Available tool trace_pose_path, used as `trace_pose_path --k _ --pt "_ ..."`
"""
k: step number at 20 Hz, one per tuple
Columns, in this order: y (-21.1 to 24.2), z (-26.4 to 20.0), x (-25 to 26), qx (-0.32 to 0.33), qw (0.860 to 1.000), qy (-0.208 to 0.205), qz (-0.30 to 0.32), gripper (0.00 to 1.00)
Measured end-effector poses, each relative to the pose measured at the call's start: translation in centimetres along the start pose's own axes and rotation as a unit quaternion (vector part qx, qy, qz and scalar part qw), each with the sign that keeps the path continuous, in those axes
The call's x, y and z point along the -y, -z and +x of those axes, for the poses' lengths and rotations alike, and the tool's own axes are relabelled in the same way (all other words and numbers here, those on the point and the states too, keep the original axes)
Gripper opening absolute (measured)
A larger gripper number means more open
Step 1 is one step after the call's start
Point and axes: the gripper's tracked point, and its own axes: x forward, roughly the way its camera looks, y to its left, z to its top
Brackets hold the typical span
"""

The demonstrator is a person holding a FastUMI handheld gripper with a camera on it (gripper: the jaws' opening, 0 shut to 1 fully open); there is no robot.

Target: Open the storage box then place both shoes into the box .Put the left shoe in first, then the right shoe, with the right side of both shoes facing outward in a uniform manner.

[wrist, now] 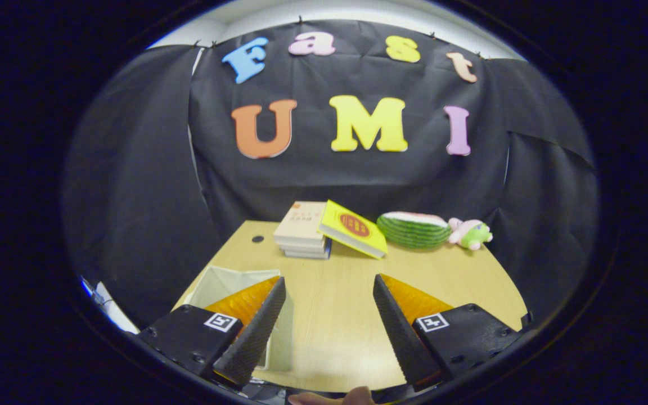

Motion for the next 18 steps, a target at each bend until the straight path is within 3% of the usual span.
trace_pose_path --k 4,7,14,18 --pt "-2.4 -3.9 3.1 0.121 0.992 0.023 0.002 1.00" --pt "-1.7 -6.6 4.8 0.183 0.982 0.045 0.009 1.00" --pt "2.5 -9.5 3.2 0.176 0.984 0.028 0.000 1.00" --pt "2.6 -10.3 1.8 0.192 0.981 0.015 -0.015 1.00"
